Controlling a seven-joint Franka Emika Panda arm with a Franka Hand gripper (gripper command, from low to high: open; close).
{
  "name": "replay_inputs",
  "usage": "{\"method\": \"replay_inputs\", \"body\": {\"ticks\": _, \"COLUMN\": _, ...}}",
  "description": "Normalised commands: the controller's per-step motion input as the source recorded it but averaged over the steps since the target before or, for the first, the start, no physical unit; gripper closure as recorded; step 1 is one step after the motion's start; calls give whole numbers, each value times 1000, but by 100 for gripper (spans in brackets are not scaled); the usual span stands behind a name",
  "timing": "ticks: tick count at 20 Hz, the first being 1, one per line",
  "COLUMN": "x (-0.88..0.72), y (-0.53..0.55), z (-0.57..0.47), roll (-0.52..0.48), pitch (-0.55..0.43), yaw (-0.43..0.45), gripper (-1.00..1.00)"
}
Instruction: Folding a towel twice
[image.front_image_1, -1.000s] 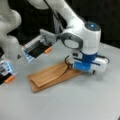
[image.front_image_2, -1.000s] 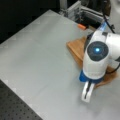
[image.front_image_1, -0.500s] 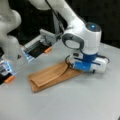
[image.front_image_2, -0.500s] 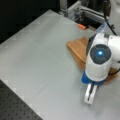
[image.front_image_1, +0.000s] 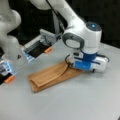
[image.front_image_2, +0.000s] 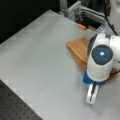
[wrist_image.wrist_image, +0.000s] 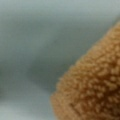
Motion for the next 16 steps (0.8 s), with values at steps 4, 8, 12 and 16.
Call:
{"method": "replay_inputs", "body": {"ticks": 4, "x": -119, "y": -92, "z": -153, "roll": -189, "pitch": -2, "yaw": 112, "gripper": 100}}
{"method": "replay_inputs", "body": {"ticks": 8, "x": -30, "y": -73, "z": -200, "roll": -210, "pitch": -21, "yaw": 66, "gripper": 100}}
{"method": "replay_inputs", "body": {"ticks": 12, "x": 36, "y": -39, "z": -215, "roll": -211, "pitch": -34, "yaw": 54, "gripper": 100}}
{"method": "replay_inputs", "body": {"ticks": 16, "x": 109, "y": -14, "z": -232, "roll": -207, "pitch": -51, "yaw": 54, "gripper": 100}}
